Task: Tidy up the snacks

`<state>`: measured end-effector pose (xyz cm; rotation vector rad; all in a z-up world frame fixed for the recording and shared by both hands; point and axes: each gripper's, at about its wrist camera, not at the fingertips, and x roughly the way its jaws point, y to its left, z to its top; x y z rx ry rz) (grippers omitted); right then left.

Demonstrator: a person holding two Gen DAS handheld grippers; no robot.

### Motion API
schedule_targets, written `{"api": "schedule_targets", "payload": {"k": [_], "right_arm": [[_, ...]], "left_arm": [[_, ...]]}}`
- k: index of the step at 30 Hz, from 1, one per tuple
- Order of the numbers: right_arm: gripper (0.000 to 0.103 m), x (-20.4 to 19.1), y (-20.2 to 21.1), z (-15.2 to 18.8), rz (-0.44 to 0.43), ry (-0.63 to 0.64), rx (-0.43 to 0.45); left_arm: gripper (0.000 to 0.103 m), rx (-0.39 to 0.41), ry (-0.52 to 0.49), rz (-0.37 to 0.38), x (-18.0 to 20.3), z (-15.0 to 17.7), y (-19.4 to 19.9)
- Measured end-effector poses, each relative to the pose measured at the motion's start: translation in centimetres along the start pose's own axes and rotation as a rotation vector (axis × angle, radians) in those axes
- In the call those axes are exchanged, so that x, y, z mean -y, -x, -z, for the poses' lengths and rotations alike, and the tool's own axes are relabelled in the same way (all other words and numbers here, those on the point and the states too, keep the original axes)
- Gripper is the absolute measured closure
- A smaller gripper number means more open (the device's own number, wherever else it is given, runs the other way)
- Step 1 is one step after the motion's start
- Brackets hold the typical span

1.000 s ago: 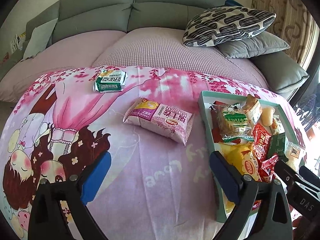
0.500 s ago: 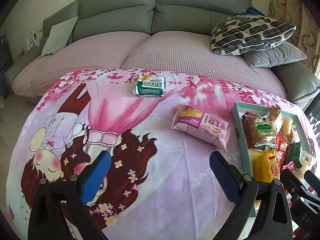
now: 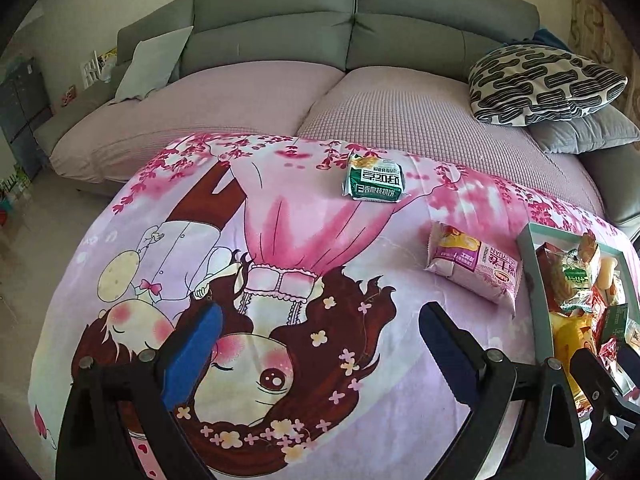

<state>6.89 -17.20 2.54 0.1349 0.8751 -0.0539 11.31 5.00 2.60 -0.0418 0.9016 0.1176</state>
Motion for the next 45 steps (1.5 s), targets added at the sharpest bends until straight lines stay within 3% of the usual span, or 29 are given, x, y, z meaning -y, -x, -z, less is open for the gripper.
{"api": "schedule_targets", "payload": {"k": [10,17,26,33,38,40,45], "right_arm": [[0.000,-3.4,-2.0,-2.4,-0.037,0.082,0.023],[0.000,-6.2,-7.4,-4.6,-0.037,0.230,-0.084],[0.002,-8.4,-10.1,-5.8,0.008,0.394,-0.121],[0.016,-9.5,-12.0,-6.6,-0.026,0.455,-0.161],[0.033,-9.7,-12.8,-7.4,-0.041,0.441,-0.165],[0.045,-9.5,-13.2,-7.7,-0.047,0.423,-0.170],[0.057,-9.0,-14.4,-8.6,-0.064,0.364,-0.195]], "left_arm": [[0.004,-0.026,0.006,0.016,-0.8,-1.4,-2.1],[0.004,-0.068,0.038,0.027,-1.7,-1.7,-4.6],[0.004,-0.124,0.025,0.028,-1.8,-2.1,-7.7],[0.004,-0.136,0.024,0.052,-2.0,-4.0,-8.8],[0.004,-0.120,0.002,0.076,-1.1,-6.4,-9.0],[0.004,-0.117,-0.014,0.099,-0.4,-7.3,-9.2],[0.004,-0.133,-0.039,0.151,1.3,-9.5,-10.6]]}}
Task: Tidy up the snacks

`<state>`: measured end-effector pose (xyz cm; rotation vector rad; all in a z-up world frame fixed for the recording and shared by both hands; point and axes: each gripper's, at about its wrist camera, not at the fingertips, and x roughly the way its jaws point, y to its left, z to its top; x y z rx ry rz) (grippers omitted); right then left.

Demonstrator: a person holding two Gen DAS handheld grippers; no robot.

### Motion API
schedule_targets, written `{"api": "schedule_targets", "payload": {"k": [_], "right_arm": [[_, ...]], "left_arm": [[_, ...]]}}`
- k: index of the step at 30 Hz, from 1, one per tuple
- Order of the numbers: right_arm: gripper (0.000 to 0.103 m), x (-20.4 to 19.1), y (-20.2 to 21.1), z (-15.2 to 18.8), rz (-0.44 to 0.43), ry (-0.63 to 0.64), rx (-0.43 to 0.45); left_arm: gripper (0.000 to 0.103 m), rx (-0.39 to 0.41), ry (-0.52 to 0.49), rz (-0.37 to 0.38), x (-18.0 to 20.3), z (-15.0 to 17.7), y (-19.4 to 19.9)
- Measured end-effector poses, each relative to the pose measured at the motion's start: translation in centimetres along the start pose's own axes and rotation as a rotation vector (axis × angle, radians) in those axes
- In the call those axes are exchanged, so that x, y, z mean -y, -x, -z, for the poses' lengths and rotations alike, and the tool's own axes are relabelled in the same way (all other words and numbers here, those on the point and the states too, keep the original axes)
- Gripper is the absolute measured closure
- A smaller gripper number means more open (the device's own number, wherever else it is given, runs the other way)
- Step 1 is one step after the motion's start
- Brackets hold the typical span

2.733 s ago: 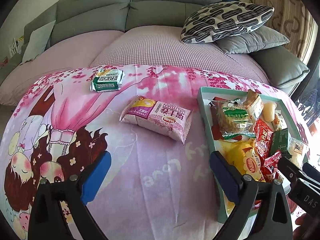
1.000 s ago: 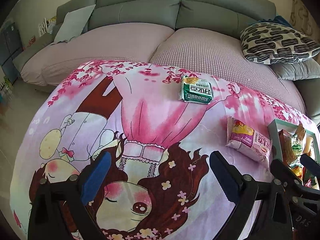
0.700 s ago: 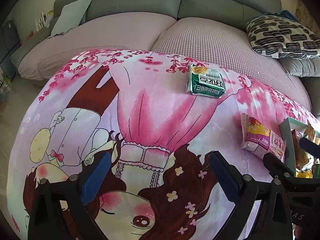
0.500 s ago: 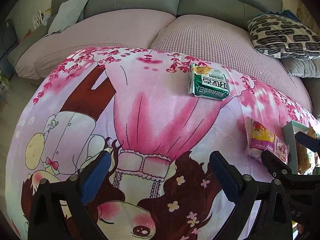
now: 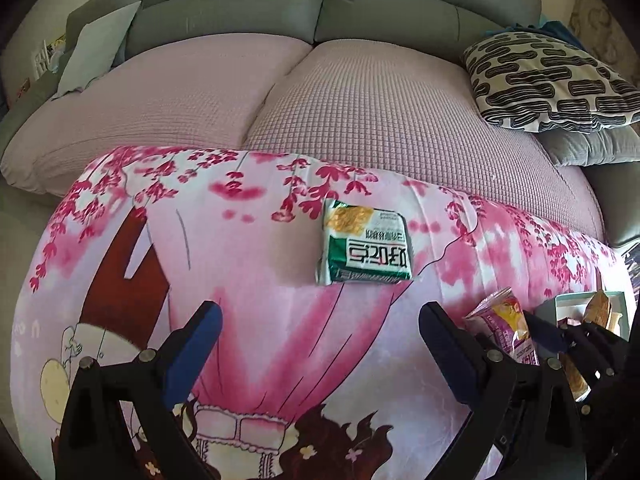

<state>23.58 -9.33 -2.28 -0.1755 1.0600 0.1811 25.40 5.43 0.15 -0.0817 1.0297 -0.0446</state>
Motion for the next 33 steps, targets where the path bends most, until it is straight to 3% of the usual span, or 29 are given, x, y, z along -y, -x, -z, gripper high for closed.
{"api": "schedule_targets", "payload": {"k": [3,7,10,13,14,16,19,26,33], "right_arm": [[0.061,0.2,-0.1,-0.3,-0.001,-0.008,0.001],[0.062,0.3,-0.4,-0.8,-0.001,-0.011,0.000],[0.062,0.3,-0.4,-0.8,-0.001,-0.008,-0.001],[0.063,0.3,-0.6,-0.8,-0.002,-0.007,-0.003],[0.063,0.3,-0.6,-0.8,-0.002,-0.007,-0.003],[0.063,0.3,-0.5,-0.8,-0.002,-0.008,-0.002],[0.064,0.5,-0.3,-0.7,-0.003,-0.015,-0.005],[0.064,0.4,1.8,0.1,-0.011,-0.029,0.031],[0.064,0.2,6.8,2.7,-0.029,-0.062,0.112]], "left_arm": [[0.004,-0.018,-0.001,0.034,0.8,-1.2,-1.2],[0.006,-0.040,-0.032,0.022,1.8,-2.4,-2.9],[0.020,-0.056,-0.036,0.021,2.1,-3.2,-4.1],[0.025,-0.070,-0.037,0.025,2.3,-3.6,-5.0],[0.034,-0.074,-0.034,0.027,2.3,-3.7,-5.2],[0.041,-0.074,-0.025,0.038,2.3,-3.7,-5.3],[0.048,-0.059,-0.031,0.032,2.5,-3.5,-4.7],[0.049,-0.004,-0.009,0.063,2.6,-1.9,-1.6],[0.049,0.077,0.035,0.107,2.3,1.0,3.7]]}}
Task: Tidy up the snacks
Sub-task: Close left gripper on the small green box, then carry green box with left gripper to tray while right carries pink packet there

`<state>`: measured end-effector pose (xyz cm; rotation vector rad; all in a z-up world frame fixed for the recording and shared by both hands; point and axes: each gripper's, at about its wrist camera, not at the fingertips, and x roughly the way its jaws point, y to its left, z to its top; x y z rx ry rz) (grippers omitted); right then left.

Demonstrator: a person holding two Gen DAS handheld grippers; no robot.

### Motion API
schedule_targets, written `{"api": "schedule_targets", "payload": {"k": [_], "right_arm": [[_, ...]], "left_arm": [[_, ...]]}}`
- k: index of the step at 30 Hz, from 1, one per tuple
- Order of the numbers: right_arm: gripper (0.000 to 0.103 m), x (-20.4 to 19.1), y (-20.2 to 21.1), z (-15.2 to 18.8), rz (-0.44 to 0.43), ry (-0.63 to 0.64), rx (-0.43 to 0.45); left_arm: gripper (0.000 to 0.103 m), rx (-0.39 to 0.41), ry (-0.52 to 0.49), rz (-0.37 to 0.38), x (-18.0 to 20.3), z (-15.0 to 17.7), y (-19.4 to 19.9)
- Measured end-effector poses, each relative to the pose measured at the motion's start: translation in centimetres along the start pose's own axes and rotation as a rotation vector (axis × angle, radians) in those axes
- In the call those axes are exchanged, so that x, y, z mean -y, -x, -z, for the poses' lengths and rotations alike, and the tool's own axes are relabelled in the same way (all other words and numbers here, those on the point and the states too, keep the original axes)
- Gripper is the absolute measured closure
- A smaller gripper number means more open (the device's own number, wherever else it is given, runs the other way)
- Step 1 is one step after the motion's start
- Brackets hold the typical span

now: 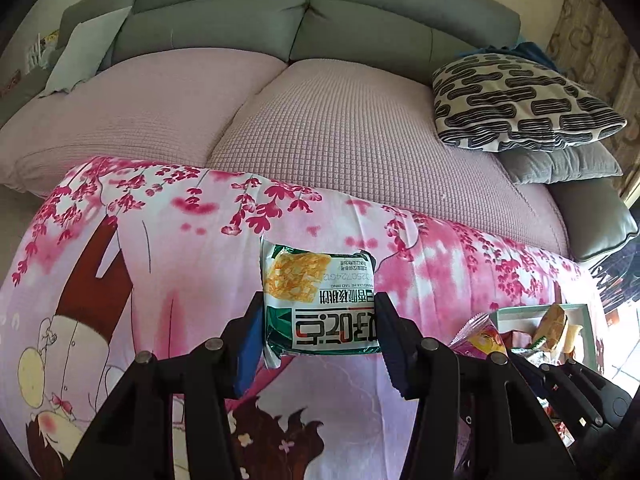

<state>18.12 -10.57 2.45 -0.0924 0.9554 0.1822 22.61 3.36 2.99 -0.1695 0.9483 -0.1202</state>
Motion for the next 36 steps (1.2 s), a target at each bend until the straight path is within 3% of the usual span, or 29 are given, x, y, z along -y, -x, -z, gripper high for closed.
{"api": "schedule_targets", "payload": {"k": [10,17,27,36], "right_arm": [[0.064,1.5,5.8,4.9,0.010,-0.156,0.092],[0.064,2.6,8.8,7.5,0.035,-0.220,0.133],[0.064,6.3,10.3,8.9,0.075,-0.299,0.166],[0.064,14.0,12.1,10.9,0.188,-0.461,0.201]], "left_arm": [[0.049,0.079,0.069,0.024,0.4,4.4,6.1],[0.049,0.107,0.071,0.065,2.4,7.3,8.2],[0.049,0.121,-0.014,0.075,6.9,8.5,8.8],[0.049,0.086,-0.152,0.134,13.1,9.5,7.4]]}}
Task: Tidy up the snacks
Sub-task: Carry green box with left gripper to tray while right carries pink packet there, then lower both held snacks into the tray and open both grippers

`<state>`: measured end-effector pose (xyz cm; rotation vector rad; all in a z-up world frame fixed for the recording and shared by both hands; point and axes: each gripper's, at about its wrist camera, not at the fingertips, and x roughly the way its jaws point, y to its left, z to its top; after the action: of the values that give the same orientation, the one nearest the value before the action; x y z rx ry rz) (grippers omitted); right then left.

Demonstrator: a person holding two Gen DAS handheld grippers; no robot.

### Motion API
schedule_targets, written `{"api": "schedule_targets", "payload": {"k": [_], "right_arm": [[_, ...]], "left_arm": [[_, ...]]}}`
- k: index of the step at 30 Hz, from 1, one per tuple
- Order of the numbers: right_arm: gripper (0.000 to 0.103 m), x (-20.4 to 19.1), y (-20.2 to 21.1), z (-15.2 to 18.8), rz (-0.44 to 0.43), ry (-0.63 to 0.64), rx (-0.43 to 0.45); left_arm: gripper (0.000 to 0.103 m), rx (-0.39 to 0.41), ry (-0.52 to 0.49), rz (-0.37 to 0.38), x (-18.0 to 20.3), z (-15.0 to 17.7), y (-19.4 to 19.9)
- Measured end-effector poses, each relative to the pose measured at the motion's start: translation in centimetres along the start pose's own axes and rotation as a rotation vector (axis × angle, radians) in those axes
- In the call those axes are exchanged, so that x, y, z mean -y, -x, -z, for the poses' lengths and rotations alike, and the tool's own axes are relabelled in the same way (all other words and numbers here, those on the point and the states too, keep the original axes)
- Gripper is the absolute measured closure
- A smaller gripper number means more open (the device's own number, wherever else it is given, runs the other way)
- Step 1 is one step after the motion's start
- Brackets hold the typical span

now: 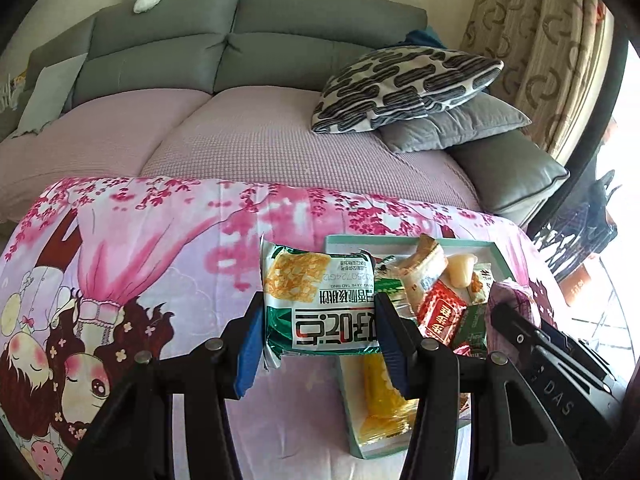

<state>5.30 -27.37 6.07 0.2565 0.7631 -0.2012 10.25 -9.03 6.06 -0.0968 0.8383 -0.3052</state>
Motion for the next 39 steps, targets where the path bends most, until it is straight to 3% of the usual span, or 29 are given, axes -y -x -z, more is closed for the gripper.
{"api": "schedule_targets", "payload": {"k": [3,12,39], "right_arm": [[0.064,2.8,-0.1,-0.5,0.027,-0.052,0.016],[0.064,4.9,-1.4,-1.1,0.021,-0.088,0.020],[0.062,5.0,-5.1,-0.5,0.050,-0.058,-0.056]], "left_arm": [[0.049,-0.018,-0.034,0.029,1.9,0.1,-1.0],[0.049,-0.039,-0.102,0.075,5.4,0.5,-3.6],[0.047,-0.080,-0.115,0.098,6.1,1.3,-6.3]]}}
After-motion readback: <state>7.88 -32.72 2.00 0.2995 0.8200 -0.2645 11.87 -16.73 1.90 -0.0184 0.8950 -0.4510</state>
